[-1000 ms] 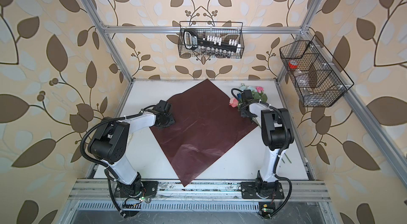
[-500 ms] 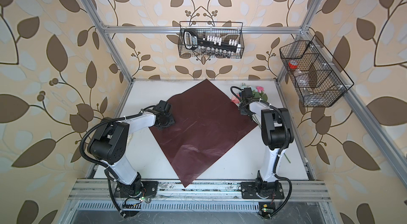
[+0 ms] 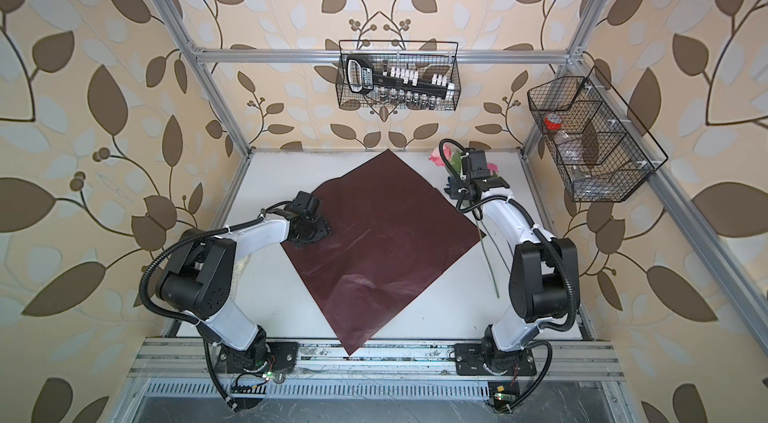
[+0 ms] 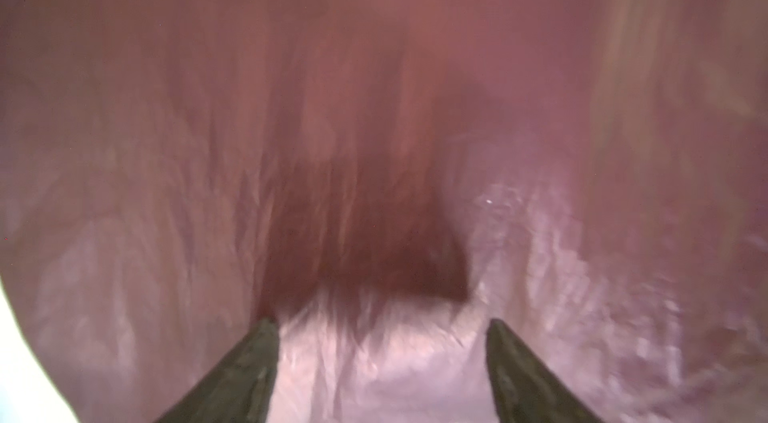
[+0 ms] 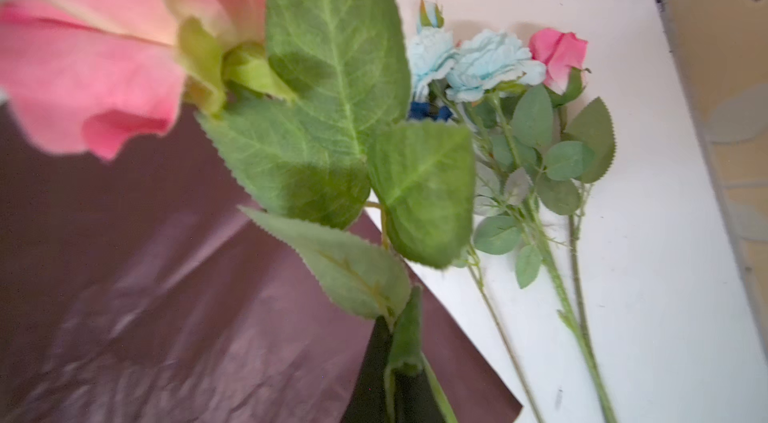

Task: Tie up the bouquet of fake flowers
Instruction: 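Grasp a pink rose stem with the right gripper and lift it, then lay the pink rose on the maroon sheet with the right gripper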

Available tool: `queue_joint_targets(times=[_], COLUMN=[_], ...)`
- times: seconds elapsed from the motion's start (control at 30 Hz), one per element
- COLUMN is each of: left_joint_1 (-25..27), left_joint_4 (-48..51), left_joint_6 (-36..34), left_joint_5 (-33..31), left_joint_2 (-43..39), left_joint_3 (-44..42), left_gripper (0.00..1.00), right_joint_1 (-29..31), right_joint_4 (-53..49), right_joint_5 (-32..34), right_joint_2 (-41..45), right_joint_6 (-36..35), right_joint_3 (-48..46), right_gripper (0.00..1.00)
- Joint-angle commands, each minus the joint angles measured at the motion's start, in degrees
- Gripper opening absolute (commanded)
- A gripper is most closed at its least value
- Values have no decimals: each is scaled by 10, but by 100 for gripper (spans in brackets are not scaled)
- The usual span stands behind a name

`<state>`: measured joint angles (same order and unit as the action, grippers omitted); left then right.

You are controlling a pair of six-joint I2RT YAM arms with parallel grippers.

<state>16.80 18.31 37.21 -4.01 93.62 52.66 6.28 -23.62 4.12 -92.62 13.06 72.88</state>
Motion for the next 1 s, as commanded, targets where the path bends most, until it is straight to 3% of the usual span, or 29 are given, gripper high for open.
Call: queue_joint_targets(times=[0.0,0.1,0.43,0.63,0.97], left_joint_1=[-4,-4,-4,-4,-4], left_joint_4=[7,16,38,30,8], left_joint_6=[-11,-15,-16,-12,-6], left_joint_5=[22,35,75,99,119], left_joint_2=[-44,-76,-175,-184,-158], left_joint_3=[-1,2,-19,-44,-62], left_gripper=[90,99,99,99,99], right_joint_1=[12,38,93,104,113], right_joint_4=[39,76,272,363,426], right_joint_5=[-135,-177,-298,-303,-287], right_joint_2=[15,9,-97,-196,-360], right_joint_6=[98,155,388,507,613], right_joint_3=[-27,-19,22,80,206], right_gripper=[0,0,0,0,0])
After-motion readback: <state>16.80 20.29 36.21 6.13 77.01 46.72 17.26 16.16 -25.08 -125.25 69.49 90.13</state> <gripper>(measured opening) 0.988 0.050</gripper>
